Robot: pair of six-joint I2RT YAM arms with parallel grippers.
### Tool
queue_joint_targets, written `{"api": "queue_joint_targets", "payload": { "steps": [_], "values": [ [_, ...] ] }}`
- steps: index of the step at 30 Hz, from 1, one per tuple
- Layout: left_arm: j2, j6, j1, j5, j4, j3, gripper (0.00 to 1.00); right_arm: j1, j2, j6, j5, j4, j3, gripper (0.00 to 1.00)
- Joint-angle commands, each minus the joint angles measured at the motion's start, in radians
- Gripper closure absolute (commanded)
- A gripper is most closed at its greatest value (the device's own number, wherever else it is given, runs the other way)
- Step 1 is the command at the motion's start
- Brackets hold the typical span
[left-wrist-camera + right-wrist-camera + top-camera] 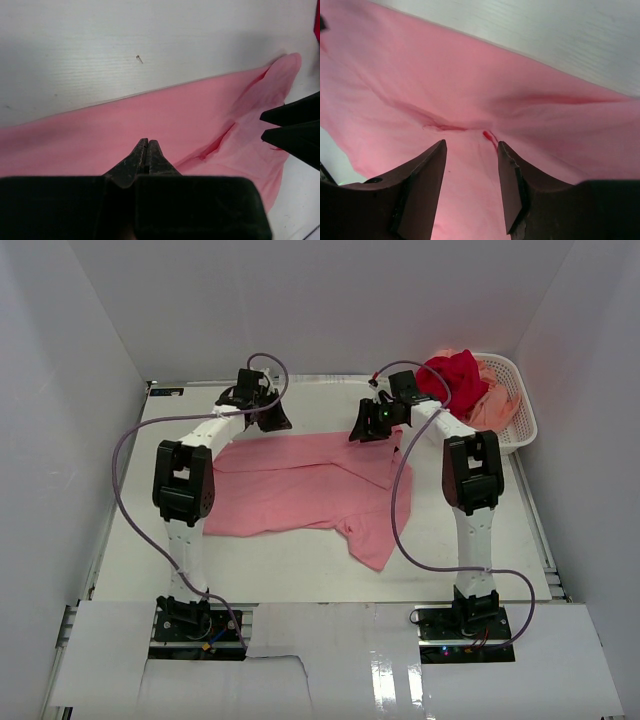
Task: Fold and stack the t-shirts
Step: Fold the flattened tshirt in 1/3 of the way
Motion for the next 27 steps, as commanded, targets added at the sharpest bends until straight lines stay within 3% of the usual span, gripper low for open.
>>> {"api": "queue_joint_targets", "payload": {
  "steps": [1, 8, 17, 26, 27],
  "values": [
    [0.055, -0.048, -0.016, 0.077, 0.003, 0.029, 1.0, 0.011, 0.044, -0.017, -0.059, 0.036, 0.07, 0.48],
    [0.153, -0.068, -0.044, 0.14, 0.017, 0.081, 1.0, 0.015, 0.096, -0.012, -0.084, 0.029, 0.121, 0.45],
    [0.17, -0.066, -0.058, 0.141, 0.018, 0.09, 1.0, 0.028, 0.106, -0.006, -0.115, 0.053, 0.06, 0.45],
    [0.171, -0.069, -0.058, 0.127, 0.012, 0.081, 1.0, 0.058, 0.057, -0.025, -0.122, 0.044, -0.031, 0.58],
    [0.173, -0.071, -0.058, 0.125, 0.012, 0.081, 1.0, 0.06, 0.05, -0.025, -0.122, 0.047, -0.042, 0.63]
  ]
}}
